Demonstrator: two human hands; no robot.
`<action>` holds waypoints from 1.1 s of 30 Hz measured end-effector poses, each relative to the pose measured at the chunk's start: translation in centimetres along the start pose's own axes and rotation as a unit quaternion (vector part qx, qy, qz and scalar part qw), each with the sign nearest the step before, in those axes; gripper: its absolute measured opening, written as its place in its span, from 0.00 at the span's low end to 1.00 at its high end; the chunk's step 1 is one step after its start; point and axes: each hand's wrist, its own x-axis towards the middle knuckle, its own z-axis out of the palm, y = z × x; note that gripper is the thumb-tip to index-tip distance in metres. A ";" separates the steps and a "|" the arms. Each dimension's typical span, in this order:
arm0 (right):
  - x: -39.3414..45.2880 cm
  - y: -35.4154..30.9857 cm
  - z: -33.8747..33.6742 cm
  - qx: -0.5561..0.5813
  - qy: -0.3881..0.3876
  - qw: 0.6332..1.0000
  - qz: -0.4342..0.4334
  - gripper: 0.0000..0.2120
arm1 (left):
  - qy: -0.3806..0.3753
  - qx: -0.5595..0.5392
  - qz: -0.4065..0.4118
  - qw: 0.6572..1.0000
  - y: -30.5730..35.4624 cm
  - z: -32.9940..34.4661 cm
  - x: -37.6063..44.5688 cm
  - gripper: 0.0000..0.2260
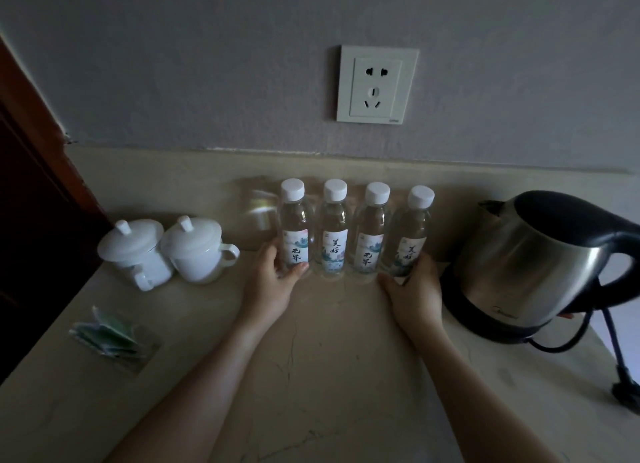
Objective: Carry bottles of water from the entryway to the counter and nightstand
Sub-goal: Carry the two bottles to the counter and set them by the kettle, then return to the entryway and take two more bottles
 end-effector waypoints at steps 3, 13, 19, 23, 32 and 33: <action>-0.8 -0.5 -0.1 0.023 -0.008 0.999 0.022 0.30 | -0.013 -0.001 -0.022 1.000 0.7 0.2 -0.9 0.25; -12.4 -10.6 3.2 0.186 -0.136 0.968 -0.099 0.15 | 0.252 0.128 0.114 0.952 10.4 -7.8 -12.0 0.08; -25.0 -20.2 8.7 0.265 -0.404 0.844 -0.234 0.12 | 0.465 0.223 0.036 0.856 12.8 -22.3 -25.1 0.06; -35.3 -25.0 11.6 0.273 -0.557 0.738 -0.267 0.13 | 0.578 0.232 -0.065 0.780 12.1 -30.1 -36.0 0.07; -50.4 -32.2 20.5 0.261 -0.631 0.658 -0.317 0.16 | 0.667 0.186 -0.140 0.708 9.3 -43.6 -48.1 0.09; -51.6 -33.2 21.8 0.261 -0.632 0.655 -0.320 0.16 | 0.666 0.182 -0.139 0.710 8.9 -45.3 -48.5 0.09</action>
